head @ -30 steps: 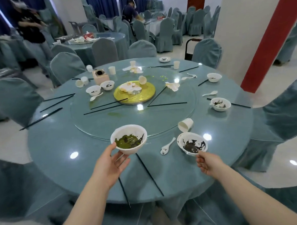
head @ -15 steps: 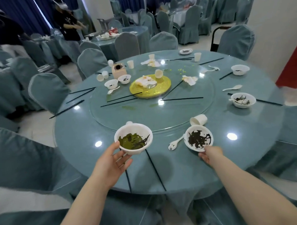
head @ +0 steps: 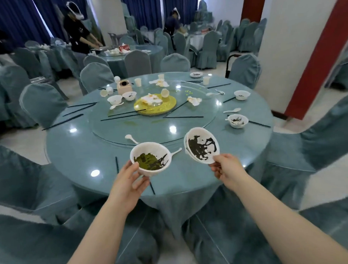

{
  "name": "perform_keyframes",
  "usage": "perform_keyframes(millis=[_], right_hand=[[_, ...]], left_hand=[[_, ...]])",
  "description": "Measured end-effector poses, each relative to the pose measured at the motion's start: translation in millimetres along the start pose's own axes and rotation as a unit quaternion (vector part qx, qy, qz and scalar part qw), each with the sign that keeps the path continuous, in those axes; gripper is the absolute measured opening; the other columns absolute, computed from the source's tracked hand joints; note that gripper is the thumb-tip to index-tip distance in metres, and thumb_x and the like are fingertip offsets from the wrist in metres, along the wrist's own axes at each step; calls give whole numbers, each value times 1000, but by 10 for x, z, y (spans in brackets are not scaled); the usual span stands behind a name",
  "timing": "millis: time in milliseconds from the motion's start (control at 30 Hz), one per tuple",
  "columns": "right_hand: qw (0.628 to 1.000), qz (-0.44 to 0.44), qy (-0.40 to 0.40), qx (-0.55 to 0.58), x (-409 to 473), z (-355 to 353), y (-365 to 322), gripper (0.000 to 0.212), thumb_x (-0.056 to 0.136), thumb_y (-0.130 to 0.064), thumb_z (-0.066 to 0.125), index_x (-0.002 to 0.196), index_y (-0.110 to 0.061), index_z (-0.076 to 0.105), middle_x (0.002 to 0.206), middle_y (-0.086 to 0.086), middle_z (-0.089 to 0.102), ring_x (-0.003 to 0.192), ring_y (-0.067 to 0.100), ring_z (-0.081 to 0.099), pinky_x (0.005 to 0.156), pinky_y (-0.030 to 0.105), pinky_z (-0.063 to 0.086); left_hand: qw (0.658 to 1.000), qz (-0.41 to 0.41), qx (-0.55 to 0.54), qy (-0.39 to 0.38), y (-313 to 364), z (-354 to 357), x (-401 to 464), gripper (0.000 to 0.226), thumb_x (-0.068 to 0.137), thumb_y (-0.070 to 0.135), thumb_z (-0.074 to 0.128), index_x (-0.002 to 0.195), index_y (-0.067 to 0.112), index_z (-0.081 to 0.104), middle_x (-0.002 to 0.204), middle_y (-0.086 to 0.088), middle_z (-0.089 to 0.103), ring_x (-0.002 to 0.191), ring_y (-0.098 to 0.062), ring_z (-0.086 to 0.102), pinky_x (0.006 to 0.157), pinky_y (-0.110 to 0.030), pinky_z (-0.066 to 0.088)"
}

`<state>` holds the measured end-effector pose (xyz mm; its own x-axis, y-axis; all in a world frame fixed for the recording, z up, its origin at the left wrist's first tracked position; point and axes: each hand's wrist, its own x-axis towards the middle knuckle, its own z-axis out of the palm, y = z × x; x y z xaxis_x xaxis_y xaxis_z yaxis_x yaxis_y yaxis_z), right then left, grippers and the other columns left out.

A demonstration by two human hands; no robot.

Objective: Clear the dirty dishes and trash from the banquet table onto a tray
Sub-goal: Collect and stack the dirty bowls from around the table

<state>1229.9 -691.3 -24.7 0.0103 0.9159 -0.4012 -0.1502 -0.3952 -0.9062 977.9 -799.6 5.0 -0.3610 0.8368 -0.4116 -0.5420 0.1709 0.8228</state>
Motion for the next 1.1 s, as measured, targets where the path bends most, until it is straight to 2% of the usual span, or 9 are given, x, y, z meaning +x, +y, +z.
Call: perform_keyframes(millis=[233, 433, 500, 600, 700, 767, 900, 1000, 1100], right_hand=[[995, -29, -91, -43, -742, -840, -670, 5, 93, -12, 55, 88, -10, 53, 54, 3, 61, 43, 9, 49, 40, 19, 40], [991, -55, -97, -68, -768, -1860, -999, 7, 92, -10, 57, 85, -10, 55, 55, 3, 60, 44, 9, 49, 42, 19, 40], [993, -60, -81, -66, -665, -2261, -1116, 7, 91, -10, 59, 84, -11, 56, 62, 5, 63, 49, 11, 53, 43, 20, 41], [996, -54, -50, -52, -466, -2832, -1304, 5, 91, -8, 59, 89, -11, 55, 85, 11, 67, 67, 20, 61, 49, 26, 49], [996, -63, -57, -30, -282, -3305, -1438, 6, 91, -5, 57, 92, -11, 55, 91, 10, 68, 73, 23, 65, 57, 32, 56], [996, -65, -63, -21, -142, -3583, -1540, 11, 89, -3, 59, 97, -11, 57, 90, 9, 68, 74, 22, 65, 63, 33, 57], [996, -37, -84, -9, 197, -3960, -1647, 22, 87, 1, 61, 106, -9, 59, 88, 9, 69, 71, 16, 63, 62, 25, 54], [996, -26, -85, -6, 516, -4122, -1702, 26, 85, 5, 61, 109, -6, 60, 94, 13, 69, 71, 16, 64, 60, 22, 53], [995, -22, -92, -12, 892, -4275, -1811, 29, 84, 7, 60, 112, -3, 59, 101, 16, 69, 73, 17, 64, 60, 23, 52]], left_hand=[[997, -12, 8, -81, -576, 962, -695, 19, 93, 21, 59, 110, 28, 59, 106, -10, 66, 94, -25, 67, 74, -35, 54], [989, 11, 53, -135, -1021, 2017, -970, 27, 96, 18, 49, 114, 33, 62, 100, -4, 69, 79, -20, 71, 73, -34, 56], [986, 18, 70, -152, -1195, 2454, -1026, 29, 95, 17, 51, 116, 32, 65, 97, -3, 69, 77, -18, 69, 74, -31, 56], [986, 34, 53, -155, -1527, 3180, -1124, 30, 90, 10, 54, 105, 30, 71, 90, -1, 71, 78, -15, 68, 68, -27, 56], [991, 26, 36, -129, -1877, 3741, -1195, 31, 90, 13, 54, 90, 34, 76, 84, 3, 74, 85, -15, 65, 66, -26, 57], [992, 9, 18, -121, -2031, 4012, -1189, 27, 89, 15, 57, 88, 33, 77, 84, 1, 75, 87, -16, 65, 65, -26, 57], [995, -28, -11, -98, -2192, 4426, -1057, 17, 90, 24, 61, 95, 17, 76, 94, -13, 70, 77, -22, 67, 62, -30, 58], [994, -34, -12, -105, -2297, 4675, -817, 35, 93, 40, 55, 110, 12, 67, 98, -15, 67, 81, -25, 66, 64, -33, 59], [989, -3, 37, -145, -2373, 4938, -525, 29, 93, 24, 58, 119, 14, 63, 99, -9, 71, 81, -20, 69, 70, -32, 59]])
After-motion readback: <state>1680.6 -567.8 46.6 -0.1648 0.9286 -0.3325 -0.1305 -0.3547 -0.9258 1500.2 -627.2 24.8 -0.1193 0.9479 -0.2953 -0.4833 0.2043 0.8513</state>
